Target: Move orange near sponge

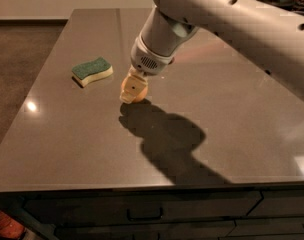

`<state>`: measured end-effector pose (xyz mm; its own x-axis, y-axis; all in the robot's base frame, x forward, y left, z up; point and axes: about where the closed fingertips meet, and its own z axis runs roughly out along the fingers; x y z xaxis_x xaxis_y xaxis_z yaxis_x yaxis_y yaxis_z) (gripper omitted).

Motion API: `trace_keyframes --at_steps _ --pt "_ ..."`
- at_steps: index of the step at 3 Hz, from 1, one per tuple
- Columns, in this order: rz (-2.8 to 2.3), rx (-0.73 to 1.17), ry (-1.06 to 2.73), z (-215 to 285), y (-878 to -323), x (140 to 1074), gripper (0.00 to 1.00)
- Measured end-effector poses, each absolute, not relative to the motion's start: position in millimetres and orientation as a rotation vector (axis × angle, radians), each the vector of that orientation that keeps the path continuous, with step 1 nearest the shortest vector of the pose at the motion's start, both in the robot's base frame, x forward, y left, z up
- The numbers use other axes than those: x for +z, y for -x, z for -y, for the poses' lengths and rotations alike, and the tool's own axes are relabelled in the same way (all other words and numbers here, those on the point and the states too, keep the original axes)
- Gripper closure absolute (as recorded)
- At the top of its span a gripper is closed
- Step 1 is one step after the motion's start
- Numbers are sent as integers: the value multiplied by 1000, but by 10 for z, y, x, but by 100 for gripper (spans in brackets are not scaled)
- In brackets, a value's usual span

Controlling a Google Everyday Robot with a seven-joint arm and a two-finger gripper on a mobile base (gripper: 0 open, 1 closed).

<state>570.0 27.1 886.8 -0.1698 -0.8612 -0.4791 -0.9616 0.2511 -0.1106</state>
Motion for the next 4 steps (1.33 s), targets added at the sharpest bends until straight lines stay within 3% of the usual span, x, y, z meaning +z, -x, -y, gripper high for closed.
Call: trace_keyframes --at_steps 3,4 --pt "-2040 356 1561 -769 -6322 8732 100" --pt "-2041 346 1539 -889 -6427 8715 83"
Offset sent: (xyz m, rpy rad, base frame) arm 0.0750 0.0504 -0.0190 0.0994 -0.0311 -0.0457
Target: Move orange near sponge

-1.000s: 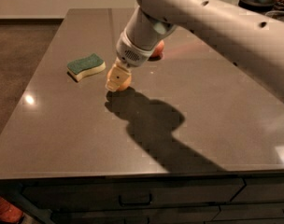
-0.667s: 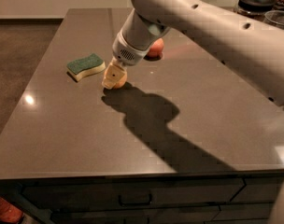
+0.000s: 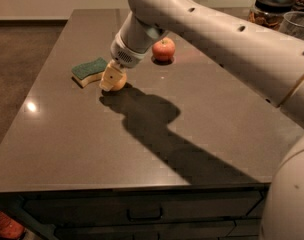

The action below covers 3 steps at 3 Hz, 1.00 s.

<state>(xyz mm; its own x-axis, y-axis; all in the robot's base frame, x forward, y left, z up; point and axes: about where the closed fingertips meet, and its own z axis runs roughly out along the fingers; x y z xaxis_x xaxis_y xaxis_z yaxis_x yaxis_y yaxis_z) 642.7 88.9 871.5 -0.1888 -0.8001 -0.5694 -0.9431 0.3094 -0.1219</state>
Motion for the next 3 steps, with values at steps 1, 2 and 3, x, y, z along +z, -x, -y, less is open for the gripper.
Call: trace_keyframes --at_steps 1,2,3 --pt "-2047 341 1520 -950 -6509 8717 59" --pt "-2064 341 1506 -946 -6541 8675 29" --pt "-2064 342 1510 -959 -6535 8665 6"
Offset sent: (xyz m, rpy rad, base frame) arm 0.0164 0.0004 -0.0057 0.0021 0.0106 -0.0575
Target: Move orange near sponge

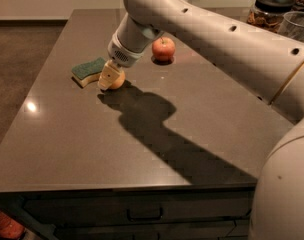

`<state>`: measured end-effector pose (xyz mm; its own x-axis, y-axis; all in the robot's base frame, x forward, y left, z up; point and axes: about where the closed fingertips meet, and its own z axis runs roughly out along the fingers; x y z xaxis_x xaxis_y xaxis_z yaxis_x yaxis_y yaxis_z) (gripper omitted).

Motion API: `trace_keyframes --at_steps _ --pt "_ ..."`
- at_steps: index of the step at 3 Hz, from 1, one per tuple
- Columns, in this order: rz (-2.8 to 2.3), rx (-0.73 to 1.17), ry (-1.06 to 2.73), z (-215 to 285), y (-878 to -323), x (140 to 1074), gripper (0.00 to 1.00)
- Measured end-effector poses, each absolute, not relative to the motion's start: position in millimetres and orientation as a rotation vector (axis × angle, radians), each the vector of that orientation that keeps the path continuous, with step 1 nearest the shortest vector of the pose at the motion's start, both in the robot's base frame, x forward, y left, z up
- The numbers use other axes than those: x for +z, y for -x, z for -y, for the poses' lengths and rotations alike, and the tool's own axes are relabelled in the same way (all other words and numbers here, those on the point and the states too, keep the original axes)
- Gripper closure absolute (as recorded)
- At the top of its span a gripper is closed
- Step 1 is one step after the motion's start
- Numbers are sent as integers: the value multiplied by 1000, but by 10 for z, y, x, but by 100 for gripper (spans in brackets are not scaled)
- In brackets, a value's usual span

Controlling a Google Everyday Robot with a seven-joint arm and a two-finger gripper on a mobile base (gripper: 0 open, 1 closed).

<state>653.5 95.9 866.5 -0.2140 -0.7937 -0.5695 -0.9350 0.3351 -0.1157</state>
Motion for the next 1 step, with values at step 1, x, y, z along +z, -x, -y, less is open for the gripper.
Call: trace_keyframes --at_steps 1 --pt "-2064 344 1512 -968 -6532 8656 0"
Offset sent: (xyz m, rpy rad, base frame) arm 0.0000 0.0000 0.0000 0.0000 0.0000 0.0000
